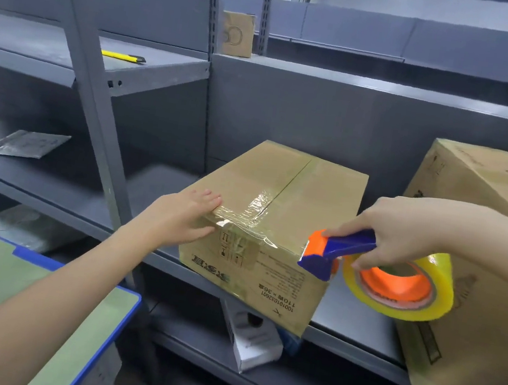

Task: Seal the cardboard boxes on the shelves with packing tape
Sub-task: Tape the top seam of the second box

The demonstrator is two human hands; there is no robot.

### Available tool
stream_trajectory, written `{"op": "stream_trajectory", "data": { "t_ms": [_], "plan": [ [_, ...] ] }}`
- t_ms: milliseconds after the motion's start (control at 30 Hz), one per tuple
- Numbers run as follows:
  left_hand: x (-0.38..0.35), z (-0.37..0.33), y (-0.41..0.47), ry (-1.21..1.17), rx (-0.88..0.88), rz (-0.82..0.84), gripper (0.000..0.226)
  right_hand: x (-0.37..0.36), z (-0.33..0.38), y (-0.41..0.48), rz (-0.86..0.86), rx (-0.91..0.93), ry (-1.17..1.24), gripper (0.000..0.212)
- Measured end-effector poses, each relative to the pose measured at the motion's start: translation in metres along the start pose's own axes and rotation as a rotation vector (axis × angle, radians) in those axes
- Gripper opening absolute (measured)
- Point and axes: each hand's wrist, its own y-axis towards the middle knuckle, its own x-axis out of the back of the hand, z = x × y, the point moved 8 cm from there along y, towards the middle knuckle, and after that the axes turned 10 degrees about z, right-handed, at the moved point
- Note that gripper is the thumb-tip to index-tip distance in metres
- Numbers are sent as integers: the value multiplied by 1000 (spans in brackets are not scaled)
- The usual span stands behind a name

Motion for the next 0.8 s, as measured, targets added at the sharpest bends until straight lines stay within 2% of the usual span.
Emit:
{"op": "stream_trajectory", "data": {
  "t_ms": [100, 233, 367, 533, 700, 800],
  "plan": [
    [1, -29, 3, 169, -108, -90, 73, 0, -4, 3, 8, 21, 48, 55],
    [-3, -72, 0, 29, -319, -171, 65, 0, -3, 5, 3, 32, 56, 56],
    [6, -68, -4, -127, -330, -312, 56, -1, -1, 3, 20, 8, 52, 57],
    [7, -51, -6, -90, -384, -363, 55, 1, 8, 9, 26, 1, 127, 56],
    [0, -52, -11, 36, -451, -411, 70, -3, 9, 7, 77, -25, 157, 57],
    [0, -54, -17, 42, -521, -459, 66, -4, 9, 6, 65, -35, 138, 58]
  ]
}}
